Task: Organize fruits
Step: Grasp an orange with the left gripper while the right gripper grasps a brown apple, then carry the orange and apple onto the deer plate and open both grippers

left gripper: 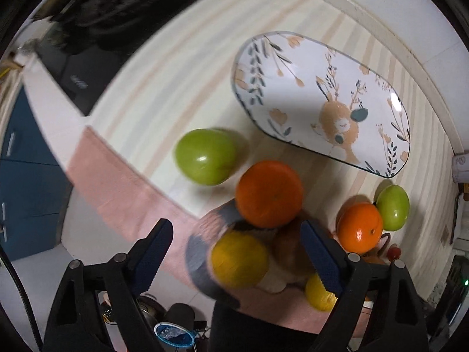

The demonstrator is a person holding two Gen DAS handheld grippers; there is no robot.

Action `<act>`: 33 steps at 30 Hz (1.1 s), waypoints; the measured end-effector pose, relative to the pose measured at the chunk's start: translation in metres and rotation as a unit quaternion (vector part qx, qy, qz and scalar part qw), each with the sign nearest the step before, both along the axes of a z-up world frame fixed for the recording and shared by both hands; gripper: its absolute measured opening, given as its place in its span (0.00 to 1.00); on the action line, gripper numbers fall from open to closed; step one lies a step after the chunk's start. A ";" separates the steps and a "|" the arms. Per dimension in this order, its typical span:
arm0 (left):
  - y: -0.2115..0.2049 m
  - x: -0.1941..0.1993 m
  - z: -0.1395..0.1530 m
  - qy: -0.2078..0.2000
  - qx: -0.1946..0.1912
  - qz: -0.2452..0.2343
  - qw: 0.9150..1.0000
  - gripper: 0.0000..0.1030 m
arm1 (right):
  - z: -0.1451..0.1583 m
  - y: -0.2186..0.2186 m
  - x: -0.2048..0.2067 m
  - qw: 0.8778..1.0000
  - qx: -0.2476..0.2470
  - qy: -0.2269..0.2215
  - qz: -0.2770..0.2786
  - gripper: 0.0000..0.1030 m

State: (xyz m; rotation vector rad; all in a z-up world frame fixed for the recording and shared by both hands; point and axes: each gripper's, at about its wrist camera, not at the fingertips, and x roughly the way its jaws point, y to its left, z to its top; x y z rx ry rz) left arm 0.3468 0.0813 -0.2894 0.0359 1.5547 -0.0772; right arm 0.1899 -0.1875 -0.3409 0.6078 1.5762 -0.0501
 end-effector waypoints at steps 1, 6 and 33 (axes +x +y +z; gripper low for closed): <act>-0.004 0.004 -0.006 0.008 -0.002 -0.005 1.000 0.86 | -0.002 0.004 0.000 1.000 0.005 0.004 -0.001 0.74; -0.023 0.015 -0.027 0.029 0.009 -0.029 0.999 0.86 | -0.005 0.012 0.005 1.000 0.008 0.015 -0.002 0.74; -0.072 -0.009 -0.017 -0.020 0.011 -0.080 0.997 0.60 | 0.011 0.005 0.019 1.000 -0.009 -0.020 0.019 0.66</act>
